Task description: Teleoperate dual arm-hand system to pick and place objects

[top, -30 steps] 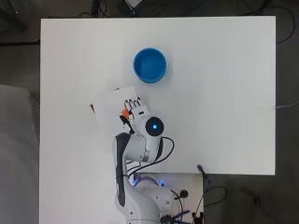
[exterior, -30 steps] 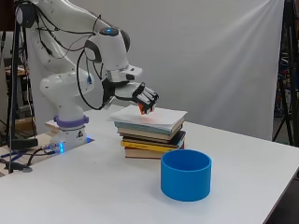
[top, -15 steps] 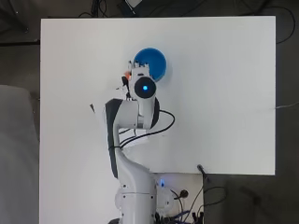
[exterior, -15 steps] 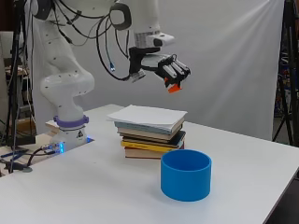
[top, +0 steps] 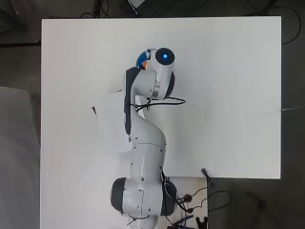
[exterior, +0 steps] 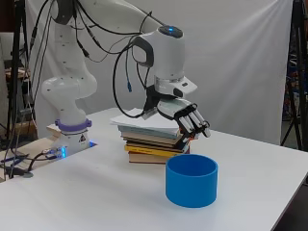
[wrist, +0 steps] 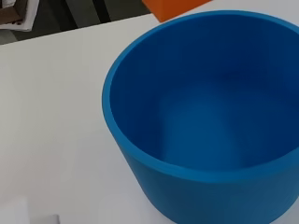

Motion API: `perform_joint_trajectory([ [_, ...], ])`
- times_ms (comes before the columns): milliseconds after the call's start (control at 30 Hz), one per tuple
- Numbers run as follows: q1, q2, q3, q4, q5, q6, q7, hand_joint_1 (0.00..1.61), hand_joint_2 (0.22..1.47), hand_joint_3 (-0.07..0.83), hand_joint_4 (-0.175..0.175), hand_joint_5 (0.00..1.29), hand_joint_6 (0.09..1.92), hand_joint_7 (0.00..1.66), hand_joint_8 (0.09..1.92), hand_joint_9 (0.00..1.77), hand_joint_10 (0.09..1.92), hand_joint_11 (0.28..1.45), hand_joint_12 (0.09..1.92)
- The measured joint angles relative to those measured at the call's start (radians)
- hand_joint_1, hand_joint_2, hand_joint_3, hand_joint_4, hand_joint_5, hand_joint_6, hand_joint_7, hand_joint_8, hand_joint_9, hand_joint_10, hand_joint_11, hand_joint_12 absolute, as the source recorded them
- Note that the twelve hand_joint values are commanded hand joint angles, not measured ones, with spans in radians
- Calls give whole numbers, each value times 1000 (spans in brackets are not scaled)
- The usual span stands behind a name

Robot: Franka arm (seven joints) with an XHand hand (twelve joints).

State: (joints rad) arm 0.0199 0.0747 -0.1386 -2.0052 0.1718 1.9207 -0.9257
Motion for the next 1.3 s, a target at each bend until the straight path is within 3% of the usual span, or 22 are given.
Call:
perform_joint_trajectory([
  [100, -5, 84, 7, 63, 12, -5, 13, 1256, 1254, 4, 37, 730, 126, 690, 1508, 732, 1730, 561, 1175],
  [300, -5, 107, 19, 83, 20, 4, 26, 1268, 1264, 2, -19, 627, 87, 686, 1505, 745, 1708, 568, 1162],
  [333, -5, 100, 21, 70, 18, 6, 29, 1020, 1218, -8, -29, 542, 87, 591, 1106, 679, 1262, 526, 850],
  [367, -4, 94, 22, 61, 10, 7, 35, 689, 1080, -21, -31, 333, 87, 369, 667, 483, 775, 461, 518],
  [400, -3, 94, 24, 57, -6, 4, 47, 442, 937, -24, -20, 179, 87, 200, 356, 304, 430, 416, 285],
  [433, -2, 100, 27, 63, -28, -4, 68, 305, 850, -20, -6, 90, 87, 101, 178, 202, 235, 400, 154],
  [500, -2, 133, 28, 106, -77, -35, 125, 220, 836, -4, 43, 113, 87, 105, 87, 231, 87, 419, 87],
  [633, -2, 193, 27, 250, -115, -35, 190, 170, 846, -1, 69, 61, 87, 111, 87, 286, 87, 452, 87],
  [733, -8, 182, 22, 294, -100, 13, 164, 154, 850, 0, 75, 109, 87, 188, 87, 362, 87, 469, 87],
  [900, -15, 36, 26, 147, -7, 32, 45, 193, 874, 5, 79, 223, 87, 283, 87, 455, 87, 486, 87],
  [1067, -16, -210, 46, 12, -22, -64, 21, 215, 920, 8, 44, 287, 87, 348, 87, 494, 87, 472, 87],
  [1200, -13, -332, 78, -35, -45, -129, 27, 217, 934, 6, 35, 298, 87, 365, 87, 500, 87, 465, 87],
  [1300, -9, -413, 103, -97, -60, -158, 30, 220, 981, 7, 13, 346, 87, 465, 87, 577, 87, 464, 87],
])
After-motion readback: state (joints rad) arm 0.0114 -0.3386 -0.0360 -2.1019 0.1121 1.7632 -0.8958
